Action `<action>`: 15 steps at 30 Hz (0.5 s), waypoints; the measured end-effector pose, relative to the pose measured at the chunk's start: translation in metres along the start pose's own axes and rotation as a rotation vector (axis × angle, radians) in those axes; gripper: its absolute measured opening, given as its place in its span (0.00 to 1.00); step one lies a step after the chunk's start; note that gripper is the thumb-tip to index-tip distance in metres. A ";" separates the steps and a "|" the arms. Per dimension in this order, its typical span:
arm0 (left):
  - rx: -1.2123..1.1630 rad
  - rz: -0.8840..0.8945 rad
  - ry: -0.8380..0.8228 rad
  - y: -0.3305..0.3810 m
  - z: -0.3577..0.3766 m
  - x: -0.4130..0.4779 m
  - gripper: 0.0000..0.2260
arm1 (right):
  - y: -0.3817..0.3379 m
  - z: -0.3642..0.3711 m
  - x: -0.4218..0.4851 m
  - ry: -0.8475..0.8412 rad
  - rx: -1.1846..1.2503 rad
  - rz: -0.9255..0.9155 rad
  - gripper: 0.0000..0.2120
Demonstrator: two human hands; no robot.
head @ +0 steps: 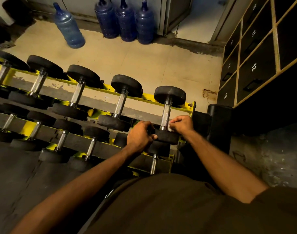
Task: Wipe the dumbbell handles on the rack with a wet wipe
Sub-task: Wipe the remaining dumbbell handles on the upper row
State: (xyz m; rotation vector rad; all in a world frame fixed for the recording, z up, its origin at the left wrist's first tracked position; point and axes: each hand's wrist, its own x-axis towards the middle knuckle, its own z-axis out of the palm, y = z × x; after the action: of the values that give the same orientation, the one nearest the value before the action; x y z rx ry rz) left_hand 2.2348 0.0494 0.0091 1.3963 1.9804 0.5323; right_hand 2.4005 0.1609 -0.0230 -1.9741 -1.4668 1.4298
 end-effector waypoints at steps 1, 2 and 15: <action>0.000 0.002 0.001 0.000 0.000 0.000 0.11 | 0.002 0.003 -0.001 -0.004 0.000 0.008 0.11; 0.000 0.004 0.002 0.000 0.001 0.000 0.11 | 0.004 0.005 -0.002 -0.033 -0.021 0.013 0.12; 0.008 0.000 -0.009 -0.002 0.002 0.003 0.12 | 0.000 -0.005 0.009 -0.400 -0.215 0.087 0.13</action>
State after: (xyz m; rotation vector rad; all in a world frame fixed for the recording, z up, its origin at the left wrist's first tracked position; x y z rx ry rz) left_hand 2.2338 0.0518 0.0055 1.4005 1.9772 0.5177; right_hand 2.4049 0.1698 -0.0251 -1.9729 -1.7840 1.8590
